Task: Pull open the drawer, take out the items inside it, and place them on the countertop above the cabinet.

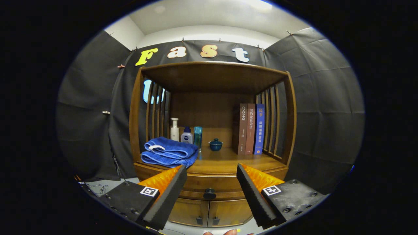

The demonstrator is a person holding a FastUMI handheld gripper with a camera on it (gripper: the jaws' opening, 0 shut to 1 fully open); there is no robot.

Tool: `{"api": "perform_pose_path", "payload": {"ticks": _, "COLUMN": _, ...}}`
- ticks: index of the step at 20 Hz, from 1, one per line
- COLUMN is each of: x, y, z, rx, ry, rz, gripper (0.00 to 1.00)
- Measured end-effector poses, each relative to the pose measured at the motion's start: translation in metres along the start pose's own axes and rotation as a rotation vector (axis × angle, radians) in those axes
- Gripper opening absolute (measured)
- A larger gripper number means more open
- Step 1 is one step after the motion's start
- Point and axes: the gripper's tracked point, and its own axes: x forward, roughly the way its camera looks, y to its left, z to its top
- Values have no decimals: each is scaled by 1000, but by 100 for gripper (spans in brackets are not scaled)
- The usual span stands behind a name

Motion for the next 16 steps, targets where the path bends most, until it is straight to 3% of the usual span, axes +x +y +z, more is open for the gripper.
{"api": "perform_pose_path", "payload": {"ticks": 9, "x": 78, "y": 5, "z": -132, "rx": 46, "ry": 228, "rz": -1, "gripper": 99}}
{"api": "perform_pose_path", "payload": {"ticks": 13, "x": 100, "y": 3, "z": -167, "rx": 70, "ry": 300, "rz": -8, "gripper": 97}}
{"api": "perform_pose_path", "payload": {"ticks": 16, "x": 108, "y": -1, "z": -177, "rx": 82, "ry": 310, "rz": -20, "gripper": 53}}
